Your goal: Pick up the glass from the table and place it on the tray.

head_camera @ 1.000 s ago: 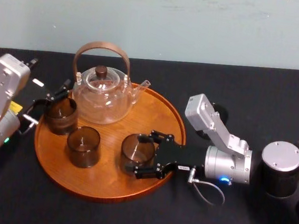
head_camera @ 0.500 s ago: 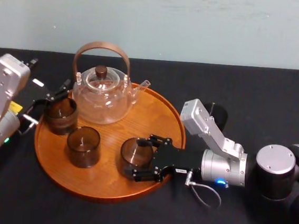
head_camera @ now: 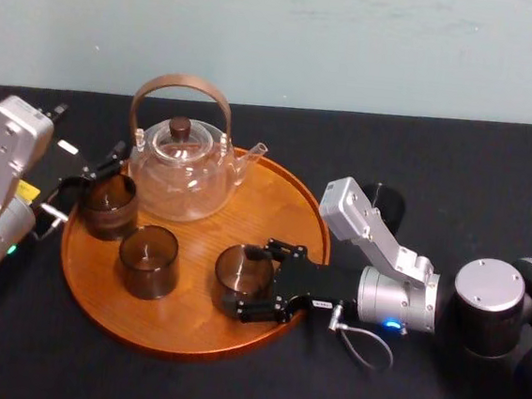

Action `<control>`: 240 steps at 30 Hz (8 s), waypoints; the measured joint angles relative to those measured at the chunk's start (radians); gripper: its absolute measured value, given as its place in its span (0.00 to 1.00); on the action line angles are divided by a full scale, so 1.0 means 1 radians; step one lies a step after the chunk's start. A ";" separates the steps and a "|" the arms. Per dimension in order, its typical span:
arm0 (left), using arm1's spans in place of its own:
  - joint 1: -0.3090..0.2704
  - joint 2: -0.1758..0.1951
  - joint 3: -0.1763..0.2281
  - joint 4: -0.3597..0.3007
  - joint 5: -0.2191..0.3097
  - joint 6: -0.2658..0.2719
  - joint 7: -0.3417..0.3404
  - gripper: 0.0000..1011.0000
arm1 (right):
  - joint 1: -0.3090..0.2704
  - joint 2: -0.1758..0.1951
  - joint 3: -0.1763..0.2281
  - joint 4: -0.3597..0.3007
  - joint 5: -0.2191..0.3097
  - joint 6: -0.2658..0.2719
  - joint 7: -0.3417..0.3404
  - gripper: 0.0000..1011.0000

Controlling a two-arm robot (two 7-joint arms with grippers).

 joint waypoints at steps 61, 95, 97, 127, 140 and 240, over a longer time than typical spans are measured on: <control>0.000 0.000 0.000 0.000 0.000 0.000 0.000 0.99 | -0.232 0.291 0.198 -0.296 0.190 -0.036 -0.010 0.99; 0.000 0.000 0.000 0.000 0.000 0.000 0.000 0.99 | -0.294 0.226 0.394 -0.201 0.195 0.131 -0.289 0.99; 0.000 0.000 0.000 0.000 0.000 0.000 0.000 0.99 | -0.282 0.218 0.390 -0.187 0.187 0.141 -0.284 0.99; 0.000 0.000 0.000 0.000 0.000 0.000 0.000 0.99 | -0.077 0.081 0.297 0.038 0.120 0.189 -0.212 0.99; 0.000 0.000 0.000 0.000 0.000 0.000 0.000 0.99 | -0.025 0.044 0.276 0.100 0.098 0.192 -0.202 0.99; 0.000 0.000 0.000 0.000 0.000 0.000 0.000 0.99 | 0.154 -0.053 0.078 0.235 0.084 0.018 0.035 0.90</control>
